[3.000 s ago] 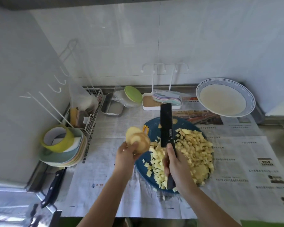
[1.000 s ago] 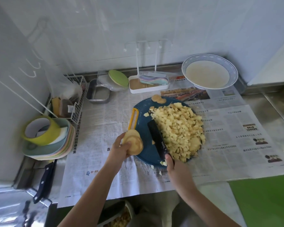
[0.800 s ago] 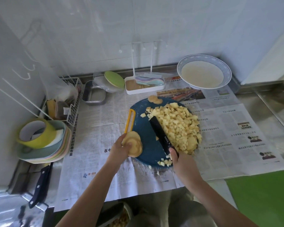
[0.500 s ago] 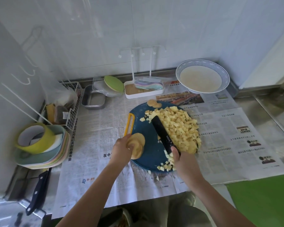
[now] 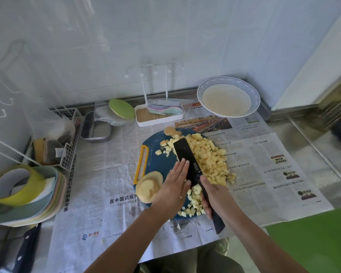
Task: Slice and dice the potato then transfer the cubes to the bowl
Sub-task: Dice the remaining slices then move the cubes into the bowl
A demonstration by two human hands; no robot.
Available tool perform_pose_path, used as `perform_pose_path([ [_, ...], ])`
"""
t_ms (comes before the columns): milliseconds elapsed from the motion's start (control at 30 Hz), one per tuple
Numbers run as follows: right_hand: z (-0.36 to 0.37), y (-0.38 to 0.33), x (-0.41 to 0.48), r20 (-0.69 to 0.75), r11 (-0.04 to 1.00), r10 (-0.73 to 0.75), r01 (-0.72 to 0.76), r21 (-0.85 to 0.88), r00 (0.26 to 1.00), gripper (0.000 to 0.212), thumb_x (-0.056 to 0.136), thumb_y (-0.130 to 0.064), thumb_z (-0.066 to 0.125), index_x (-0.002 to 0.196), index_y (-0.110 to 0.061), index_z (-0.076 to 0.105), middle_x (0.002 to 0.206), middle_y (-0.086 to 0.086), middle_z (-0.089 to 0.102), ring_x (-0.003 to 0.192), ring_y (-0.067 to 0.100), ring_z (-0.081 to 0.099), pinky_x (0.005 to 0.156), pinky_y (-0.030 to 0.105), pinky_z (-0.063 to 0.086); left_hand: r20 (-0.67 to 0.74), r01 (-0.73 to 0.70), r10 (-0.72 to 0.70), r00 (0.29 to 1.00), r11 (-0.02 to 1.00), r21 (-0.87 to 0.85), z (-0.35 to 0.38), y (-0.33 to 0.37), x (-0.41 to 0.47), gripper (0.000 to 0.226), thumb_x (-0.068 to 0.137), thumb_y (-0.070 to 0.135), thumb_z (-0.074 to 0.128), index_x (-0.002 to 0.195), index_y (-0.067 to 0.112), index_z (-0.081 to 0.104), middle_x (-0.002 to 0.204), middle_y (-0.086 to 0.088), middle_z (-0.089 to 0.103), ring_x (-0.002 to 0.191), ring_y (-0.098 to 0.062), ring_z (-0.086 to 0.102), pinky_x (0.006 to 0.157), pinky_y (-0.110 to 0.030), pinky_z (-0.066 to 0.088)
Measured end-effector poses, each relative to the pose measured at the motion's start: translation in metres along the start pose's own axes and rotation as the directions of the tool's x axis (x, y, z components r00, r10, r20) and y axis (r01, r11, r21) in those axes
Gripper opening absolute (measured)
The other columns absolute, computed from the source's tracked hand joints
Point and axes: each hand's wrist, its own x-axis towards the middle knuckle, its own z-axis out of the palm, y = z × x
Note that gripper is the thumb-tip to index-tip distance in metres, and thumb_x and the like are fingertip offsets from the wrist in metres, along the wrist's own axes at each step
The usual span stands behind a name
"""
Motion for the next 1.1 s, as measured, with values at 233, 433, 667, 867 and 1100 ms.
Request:
perform_pose_path([
  [233,-0.019,-0.002,-0.005,-0.083,0.993,0.019,-0.009,0.118,0.996,0.053,0.098,-0.048,0.044,0.06,-0.012,0.051,0.047,0.002,0.049,0.036,0.016,0.041,0.041,0.025,0.037,0.008,0.057,-0.06,0.998,0.976,0.211,0.002,-0.006,0.018,0.05,0.105,0.024,0.024,0.152,0.015,0.012,0.16,-0.001,0.009,0.147,-0.016,-0.007,0.117,-0.025,-0.009],
  [433,-0.038,0.002,-0.001,-0.128,0.985,-0.153,0.141,-0.096,0.98,0.059,0.1,-0.047,0.038,0.058,-0.008,0.054,0.047,0.009,0.049,0.034,0.016,0.04,0.047,0.024,0.043,-0.299,0.216,-0.227,0.927,0.974,-0.071,-0.022,-0.006,0.035,0.019,0.091,0.011,0.063,0.108,0.008,0.07,0.096,-0.01,0.072,0.095,-0.028,0.066,0.092,-0.037,0.052],
  [667,-0.038,-0.002,0.012,-0.141,0.956,-0.236,0.203,-0.213,0.962,0.059,0.101,-0.046,0.034,0.057,-0.01,0.05,0.036,-0.005,0.043,0.03,0.008,0.039,0.066,0.031,0.052,-0.221,0.365,-0.367,0.904,0.93,-0.051,-0.063,-0.034,0.098,0.031,0.094,0.022,0.06,0.124,0.014,0.059,0.122,-0.008,0.058,0.103,-0.02,0.059,0.086,-0.029,0.047],
  [867,-0.029,-0.012,0.01,-0.07,0.93,-0.257,0.227,-0.288,0.964,0.053,0.1,-0.048,0.036,0.064,-0.011,0.049,0.045,-0.002,0.042,0.034,0.009,0.035,0.066,0.04,0.053,0.117,0.438,-0.473,0.873,0.867,0.235,-0.091,-0.041,0.089,0.064,0.083,0.036,0.072,0.136,0.011,0.046,0.135,-0.011,0.048,0.121,-0.025,0.048,0.09,-0.027,0.036],
  [1100,0.009,0.018,-0.005,0.051,0.864,-0.251,0.248,-0.439,0.967,0.05,0.098,-0.052,0.032,0.066,-0.017,0.046,0.056,-0.004,0.041,0.046,0.007,0.036,0.047,0.021,0.03,0.361,0.251,-0.425,0.83,0.863,0.438,-0.085,-0.052,-0.004,0.126,0.061,0.042,0.088,0.153,0.02,0.006,0.146,-0.01,0.022,0.132,-0.029,0.033,0.107,-0.032,0.034],
])
